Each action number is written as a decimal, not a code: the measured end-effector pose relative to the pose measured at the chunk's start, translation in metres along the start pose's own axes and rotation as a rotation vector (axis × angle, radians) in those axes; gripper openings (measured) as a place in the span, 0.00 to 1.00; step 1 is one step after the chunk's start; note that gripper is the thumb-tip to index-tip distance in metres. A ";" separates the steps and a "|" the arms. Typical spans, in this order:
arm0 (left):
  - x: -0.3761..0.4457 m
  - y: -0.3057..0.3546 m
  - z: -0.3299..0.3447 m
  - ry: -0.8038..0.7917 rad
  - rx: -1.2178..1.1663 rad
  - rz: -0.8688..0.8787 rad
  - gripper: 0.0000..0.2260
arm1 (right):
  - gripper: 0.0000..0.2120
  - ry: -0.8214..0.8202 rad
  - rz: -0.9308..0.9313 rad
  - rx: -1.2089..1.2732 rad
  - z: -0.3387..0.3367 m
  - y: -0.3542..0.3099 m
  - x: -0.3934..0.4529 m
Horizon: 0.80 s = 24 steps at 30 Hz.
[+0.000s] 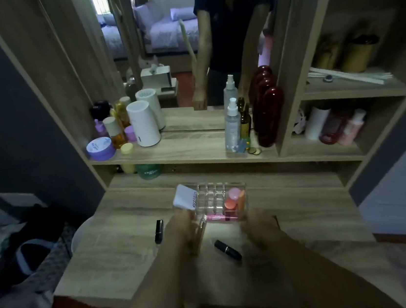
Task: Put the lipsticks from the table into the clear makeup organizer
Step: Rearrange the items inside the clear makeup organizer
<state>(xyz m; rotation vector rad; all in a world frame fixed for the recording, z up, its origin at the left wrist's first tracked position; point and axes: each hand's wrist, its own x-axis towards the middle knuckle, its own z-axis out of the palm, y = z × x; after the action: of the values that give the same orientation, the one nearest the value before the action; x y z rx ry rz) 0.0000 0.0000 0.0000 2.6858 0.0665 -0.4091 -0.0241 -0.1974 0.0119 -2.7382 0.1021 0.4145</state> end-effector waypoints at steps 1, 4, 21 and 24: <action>0.003 -0.003 0.005 -0.026 -0.012 -0.033 0.09 | 0.12 -0.033 0.006 -0.009 0.004 -0.002 0.004; 0.008 -0.006 0.015 -0.059 -0.057 -0.084 0.10 | 0.14 -0.094 0.020 -0.024 0.010 -0.011 0.011; 0.036 -0.011 -0.012 -0.105 -0.236 0.103 0.05 | 0.13 -0.025 -0.147 0.015 -0.003 -0.034 0.020; 0.045 -0.004 -0.045 -0.043 -0.344 0.169 0.09 | 0.10 -0.015 -0.173 -0.026 -0.021 -0.052 0.032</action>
<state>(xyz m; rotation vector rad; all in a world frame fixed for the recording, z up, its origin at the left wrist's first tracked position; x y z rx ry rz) 0.0546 0.0214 0.0242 2.3216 -0.0947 -0.3649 0.0188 -0.1575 0.0394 -2.7408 -0.1444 0.3906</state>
